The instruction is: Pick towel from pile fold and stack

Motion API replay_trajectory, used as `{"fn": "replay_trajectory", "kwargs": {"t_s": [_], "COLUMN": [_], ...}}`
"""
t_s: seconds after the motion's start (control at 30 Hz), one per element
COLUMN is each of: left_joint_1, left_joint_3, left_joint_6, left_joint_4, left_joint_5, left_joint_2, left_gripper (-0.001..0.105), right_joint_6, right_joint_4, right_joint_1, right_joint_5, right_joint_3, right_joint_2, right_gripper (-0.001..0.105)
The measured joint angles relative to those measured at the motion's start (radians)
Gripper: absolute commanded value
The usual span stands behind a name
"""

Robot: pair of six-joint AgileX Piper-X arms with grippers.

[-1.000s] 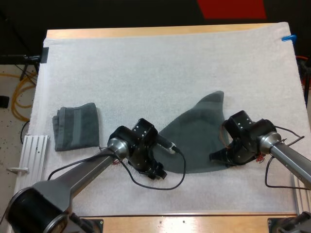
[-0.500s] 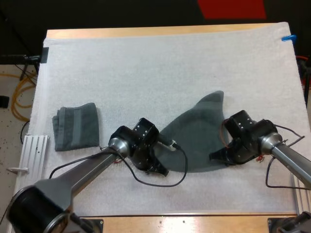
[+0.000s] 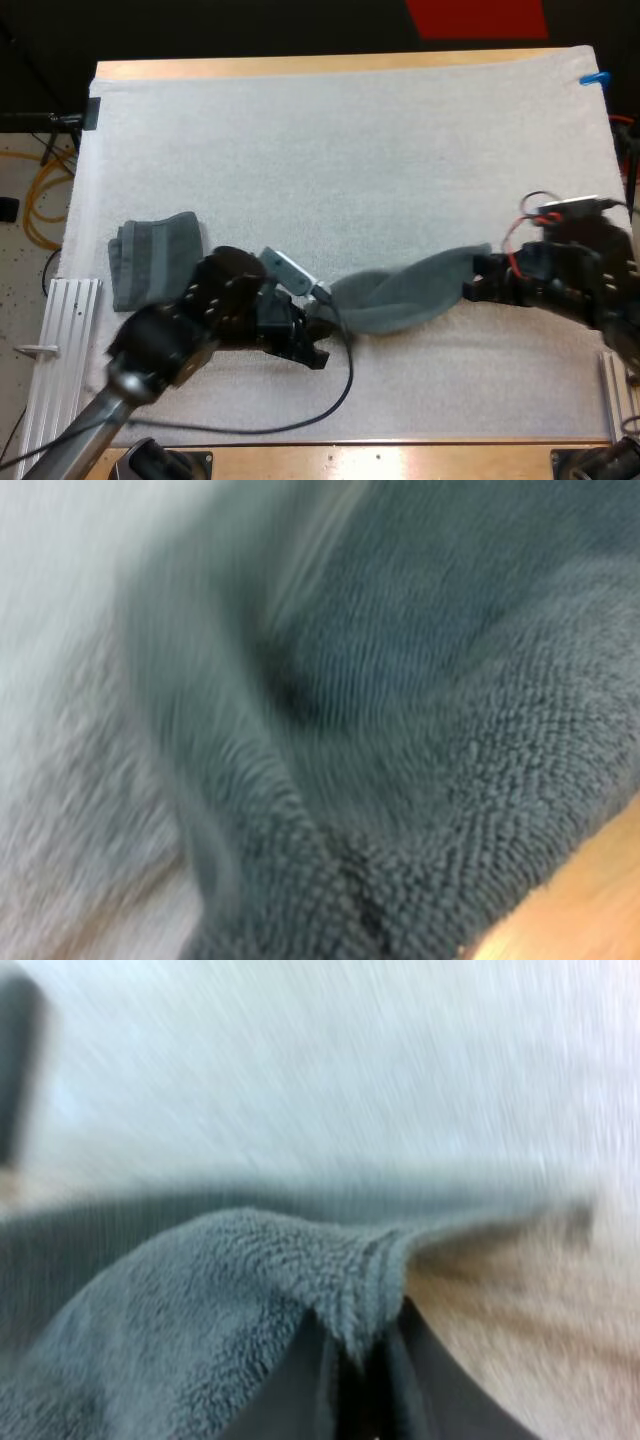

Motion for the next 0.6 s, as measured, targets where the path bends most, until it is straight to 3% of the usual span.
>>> {"fn": "replay_trajectory", "kwargs": {"t_s": [0.3, 0.47, 0.6], "left_joint_1": [0.0, -0.001, -0.001], "left_joint_3": [-0.135, -0.139, -0.119], "left_joint_6": [-0.035, -0.034, -0.032], "left_joint_4": [0.133, 0.174, 0.16], "left_joint_5": [0.056, 0.059, 0.025], "left_joint_2": [-0.052, -0.051, -0.038], "left_gripper": [0.0, 0.0, 0.0], "right_joint_6": [0.0, 0.0, 0.0], "right_joint_4": [0.259, 0.382, 0.373], "right_joint_1": [0.0, 0.0, 0.0], "right_joint_5": [-0.059, -0.128, -0.111], "right_joint_3": [-0.146, -0.153, -0.148], "right_joint_2": [-0.054, -0.061, -0.05], "right_gripper": [0.0, 0.0, 0.0]}}
